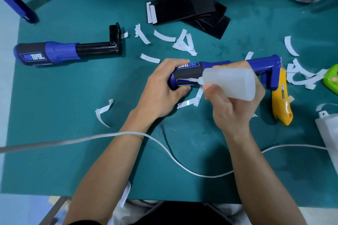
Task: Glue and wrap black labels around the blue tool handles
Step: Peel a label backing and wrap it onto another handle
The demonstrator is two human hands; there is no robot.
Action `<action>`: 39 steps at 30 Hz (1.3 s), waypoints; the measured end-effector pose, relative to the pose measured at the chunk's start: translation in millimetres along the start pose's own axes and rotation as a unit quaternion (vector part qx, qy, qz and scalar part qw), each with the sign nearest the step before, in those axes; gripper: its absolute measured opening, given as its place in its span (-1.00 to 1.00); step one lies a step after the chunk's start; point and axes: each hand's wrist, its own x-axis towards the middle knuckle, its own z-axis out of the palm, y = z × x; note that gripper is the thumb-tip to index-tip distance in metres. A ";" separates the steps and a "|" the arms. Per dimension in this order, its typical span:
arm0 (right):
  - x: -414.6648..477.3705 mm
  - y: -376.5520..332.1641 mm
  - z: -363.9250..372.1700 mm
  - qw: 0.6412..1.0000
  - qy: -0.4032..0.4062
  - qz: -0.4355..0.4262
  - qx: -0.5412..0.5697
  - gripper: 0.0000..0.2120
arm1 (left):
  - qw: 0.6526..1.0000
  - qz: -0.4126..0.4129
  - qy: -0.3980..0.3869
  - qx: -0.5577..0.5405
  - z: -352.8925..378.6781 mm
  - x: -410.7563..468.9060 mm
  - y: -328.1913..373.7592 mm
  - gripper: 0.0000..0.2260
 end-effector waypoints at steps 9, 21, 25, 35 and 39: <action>1.0 -0.7 2.5 1.000 -0.016 0.007 0.001 -0.75 | 1.000 0.003 0.002 0.003 0.2 0.7 -2.9 -0.47; 0.8 0.7 2.2 1.000 -0.020 0.002 -0.011 -0.78 | 1.000 0.007 0.004 0.008 0.8 1.0 -4.6 -0.47; 0.3 1.9 0.0 1.000 -0.019 0.008 -0.021 -0.86 | 1.000 0.006 0.005 0.009 1.1 1.1 -3.7 -0.47; 0.4 3.3 -0.2 0.999 -0.022 0.038 -0.009 -0.89 | 1.000 0.002 0.006 0.007 0.6 0.8 -2.1 -0.47; 0.1 3.9 -0.3 0.999 -0.029 0.042 -0.002 -0.89 | 1.000 0.001 0.006 0.006 -0.6 0.3 -0.8 -0.47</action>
